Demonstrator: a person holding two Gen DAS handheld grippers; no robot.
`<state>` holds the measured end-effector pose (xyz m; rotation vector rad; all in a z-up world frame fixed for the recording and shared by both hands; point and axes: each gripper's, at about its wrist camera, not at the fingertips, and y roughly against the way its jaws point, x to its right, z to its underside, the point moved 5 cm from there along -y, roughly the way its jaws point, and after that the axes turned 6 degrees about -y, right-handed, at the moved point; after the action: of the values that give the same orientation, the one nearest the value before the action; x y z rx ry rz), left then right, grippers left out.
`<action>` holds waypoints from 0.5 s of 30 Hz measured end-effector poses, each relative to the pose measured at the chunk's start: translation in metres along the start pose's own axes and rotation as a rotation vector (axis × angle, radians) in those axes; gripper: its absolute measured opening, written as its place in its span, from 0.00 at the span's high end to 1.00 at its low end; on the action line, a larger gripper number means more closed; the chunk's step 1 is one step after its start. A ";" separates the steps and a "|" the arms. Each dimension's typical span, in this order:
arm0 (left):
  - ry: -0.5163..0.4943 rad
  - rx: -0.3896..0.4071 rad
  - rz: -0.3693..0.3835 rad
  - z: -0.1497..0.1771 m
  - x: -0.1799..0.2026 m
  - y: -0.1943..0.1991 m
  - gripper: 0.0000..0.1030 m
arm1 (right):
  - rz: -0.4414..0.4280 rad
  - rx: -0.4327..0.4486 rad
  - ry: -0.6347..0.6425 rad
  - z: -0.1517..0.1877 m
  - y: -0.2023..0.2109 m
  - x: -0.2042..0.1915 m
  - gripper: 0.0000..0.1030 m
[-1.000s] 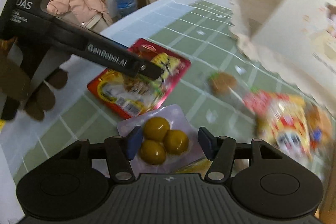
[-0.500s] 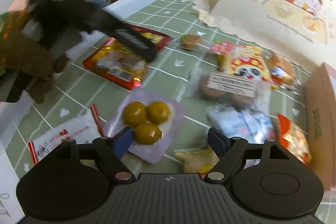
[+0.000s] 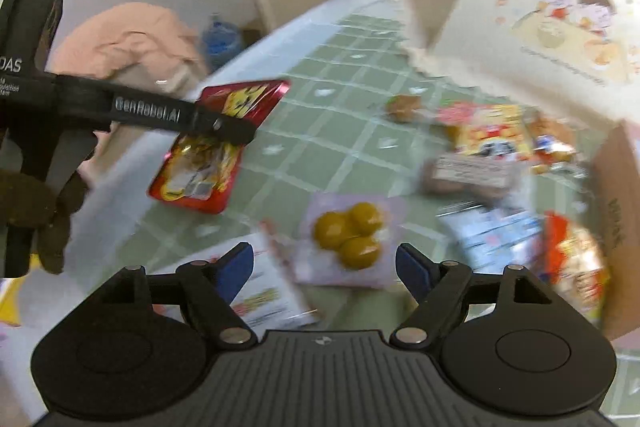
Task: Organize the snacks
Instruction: 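Grasp the white snack bag with the right tool while the left tool lifts the red bag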
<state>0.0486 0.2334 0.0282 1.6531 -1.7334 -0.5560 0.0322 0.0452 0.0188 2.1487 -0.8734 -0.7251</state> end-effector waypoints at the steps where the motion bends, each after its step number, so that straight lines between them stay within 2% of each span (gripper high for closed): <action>1: 0.012 0.006 0.003 0.001 -0.001 0.008 0.33 | -0.024 -0.019 0.026 0.005 -0.003 -0.008 0.22; 4: 0.031 0.013 -0.005 0.006 0.001 0.031 0.33 | -0.027 -0.068 0.125 0.019 -0.016 -0.030 0.22; 5: 0.039 0.013 -0.007 0.008 0.002 0.036 0.33 | -0.025 -0.064 0.158 0.024 -0.021 -0.036 0.19; 6: 0.048 0.010 -0.009 0.011 0.002 0.040 0.33 | -0.017 -0.038 0.180 0.026 -0.022 -0.040 0.11; 9: 0.051 -0.015 -0.025 0.024 0.006 0.047 0.33 | 0.018 -0.027 0.262 0.033 -0.021 -0.047 0.11; 12: 0.041 -0.056 -0.031 0.042 0.015 0.048 0.33 | 0.081 -0.012 0.310 0.042 -0.010 -0.035 0.11; 15: 0.055 -0.089 -0.021 0.064 0.025 0.048 0.33 | 0.179 0.022 0.305 0.054 0.010 -0.008 0.11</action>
<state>-0.0299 0.2053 0.0225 1.6106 -1.6306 -0.5842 -0.0141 0.0251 -0.0039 2.0955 -0.8955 -0.2896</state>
